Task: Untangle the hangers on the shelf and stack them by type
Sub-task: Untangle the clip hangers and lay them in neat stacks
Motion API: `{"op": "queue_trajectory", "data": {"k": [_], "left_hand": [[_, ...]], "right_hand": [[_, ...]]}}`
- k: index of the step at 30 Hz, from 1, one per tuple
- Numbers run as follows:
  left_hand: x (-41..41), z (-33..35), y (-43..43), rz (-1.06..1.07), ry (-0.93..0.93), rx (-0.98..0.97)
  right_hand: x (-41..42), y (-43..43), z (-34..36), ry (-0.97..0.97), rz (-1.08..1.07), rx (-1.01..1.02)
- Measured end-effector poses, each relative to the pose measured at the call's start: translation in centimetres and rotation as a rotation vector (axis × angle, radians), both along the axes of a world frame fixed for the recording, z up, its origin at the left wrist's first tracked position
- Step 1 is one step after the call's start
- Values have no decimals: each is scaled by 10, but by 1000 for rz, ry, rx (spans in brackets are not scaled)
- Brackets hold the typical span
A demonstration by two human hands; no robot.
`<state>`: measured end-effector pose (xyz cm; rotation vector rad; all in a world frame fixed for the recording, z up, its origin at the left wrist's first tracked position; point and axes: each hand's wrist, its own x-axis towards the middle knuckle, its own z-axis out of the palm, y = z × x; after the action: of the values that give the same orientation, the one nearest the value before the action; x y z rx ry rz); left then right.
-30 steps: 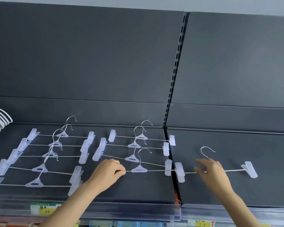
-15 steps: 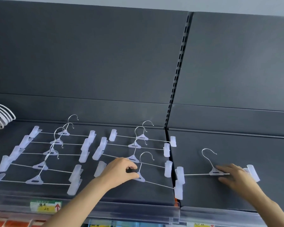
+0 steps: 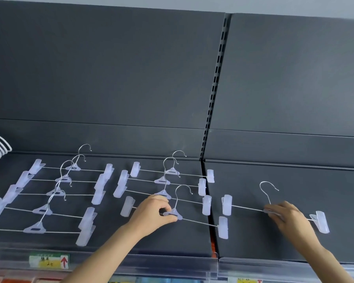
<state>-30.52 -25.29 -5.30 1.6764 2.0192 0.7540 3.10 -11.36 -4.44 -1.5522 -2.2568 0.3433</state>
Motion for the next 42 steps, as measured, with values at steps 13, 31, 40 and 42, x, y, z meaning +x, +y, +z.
{"op": "queue_trajectory", "data": {"k": [13,31,40,42], "left_hand": [[-4,7,-12,21,-29,35],[-57,34,-40,483,-219,209],[-80,39,-36,446,-82,183],[-81,35,-35,431,-86,158]], "right_hand": [[-27,-16,29,207,-46,14],[-138,-103,18,-85,382,178],[-186,-127,-9,-197,434,159],[-184,-128,-13,-195,431,141]]}}
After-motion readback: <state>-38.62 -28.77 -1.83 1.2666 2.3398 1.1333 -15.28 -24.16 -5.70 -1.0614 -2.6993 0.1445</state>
